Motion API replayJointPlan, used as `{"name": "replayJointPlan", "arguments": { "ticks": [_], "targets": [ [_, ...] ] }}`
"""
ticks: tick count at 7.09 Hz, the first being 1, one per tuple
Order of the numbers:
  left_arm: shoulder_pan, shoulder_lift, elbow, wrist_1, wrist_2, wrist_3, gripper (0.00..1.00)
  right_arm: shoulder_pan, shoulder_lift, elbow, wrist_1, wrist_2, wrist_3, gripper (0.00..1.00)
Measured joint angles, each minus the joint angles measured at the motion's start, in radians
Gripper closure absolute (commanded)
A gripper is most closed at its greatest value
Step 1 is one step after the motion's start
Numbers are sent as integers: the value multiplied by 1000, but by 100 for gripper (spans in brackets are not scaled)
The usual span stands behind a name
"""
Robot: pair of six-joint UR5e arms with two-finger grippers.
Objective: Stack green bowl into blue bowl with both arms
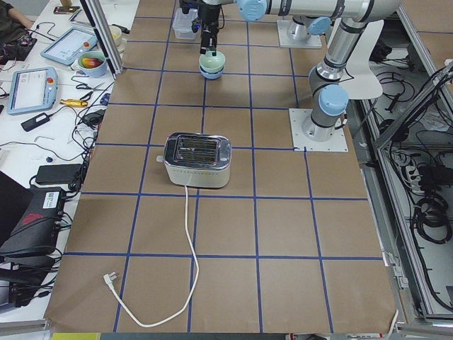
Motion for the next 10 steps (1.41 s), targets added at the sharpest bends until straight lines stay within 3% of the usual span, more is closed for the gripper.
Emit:
{"name": "replayJointPlan", "arguments": {
  "ticks": [3, 4, 7, 8, 10],
  "targets": [
    [0, 0, 0, 0, -1, 0, 0, -37, -22, -44, 19, -24, -9, 0],
    [0, 0, 0, 0, 0, 2, 0, -63, -44, -104, 90, -42, -31, 0],
    [0, 0, 0, 0, 4, 4, 0, -172, -118, -325, 448, -162, -245, 0],
    [0, 0, 0, 0, 4, 3, 0, -226, -169, -349, 525, -171, -324, 0],
    [1, -1, 3, 0, 1, 1, 0, -317, -297, -307, 602, -170, -493, 0]
  ]
}}
